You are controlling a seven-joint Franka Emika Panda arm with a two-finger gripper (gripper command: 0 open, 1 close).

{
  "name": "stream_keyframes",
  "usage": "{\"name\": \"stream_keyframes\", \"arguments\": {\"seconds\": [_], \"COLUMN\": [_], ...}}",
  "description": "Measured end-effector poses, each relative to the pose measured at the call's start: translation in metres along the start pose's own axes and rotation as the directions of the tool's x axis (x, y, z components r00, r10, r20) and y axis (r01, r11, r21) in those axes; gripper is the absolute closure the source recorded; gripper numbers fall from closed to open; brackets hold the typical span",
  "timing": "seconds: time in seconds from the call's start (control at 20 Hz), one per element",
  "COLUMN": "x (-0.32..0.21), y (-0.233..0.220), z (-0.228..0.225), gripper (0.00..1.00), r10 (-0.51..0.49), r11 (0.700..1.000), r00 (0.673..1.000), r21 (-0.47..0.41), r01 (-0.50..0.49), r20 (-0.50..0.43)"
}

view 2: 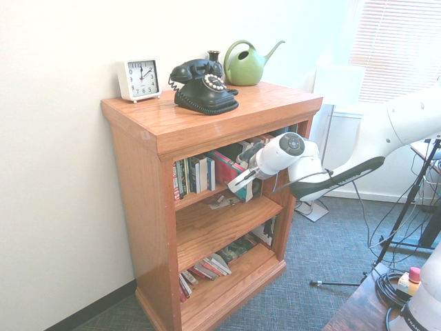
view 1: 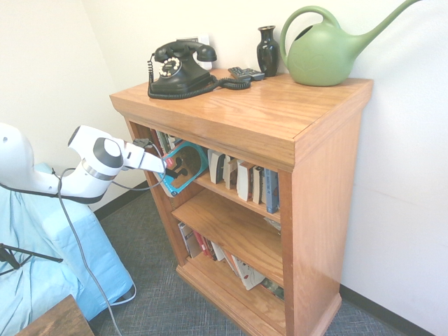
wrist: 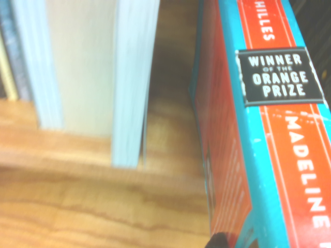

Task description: Organize the shelf

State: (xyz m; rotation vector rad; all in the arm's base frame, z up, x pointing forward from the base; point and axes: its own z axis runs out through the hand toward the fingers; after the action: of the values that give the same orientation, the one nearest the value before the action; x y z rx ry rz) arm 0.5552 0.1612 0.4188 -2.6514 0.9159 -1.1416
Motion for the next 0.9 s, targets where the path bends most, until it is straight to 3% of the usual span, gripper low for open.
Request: {"name": "stream_keyframes", "arguments": {"seconds": [0.8,0.85,0.9], "x": [0.012,0.011,0.01], "y": [-0.051,-0.053,-0.054], "z": [0.031,0.032,0.032], "gripper": [1.0,0.0,0.0], "r10": [-0.002,-0.003,-0.004], "r11": [1.0,1.0,1.0], "r00": [0.999,0.999,0.999], "r21": [0.002,0.003,0.004], "r01": [0.002,0.003,0.004], "r20": [-0.042,-0.04,-0.039]}}
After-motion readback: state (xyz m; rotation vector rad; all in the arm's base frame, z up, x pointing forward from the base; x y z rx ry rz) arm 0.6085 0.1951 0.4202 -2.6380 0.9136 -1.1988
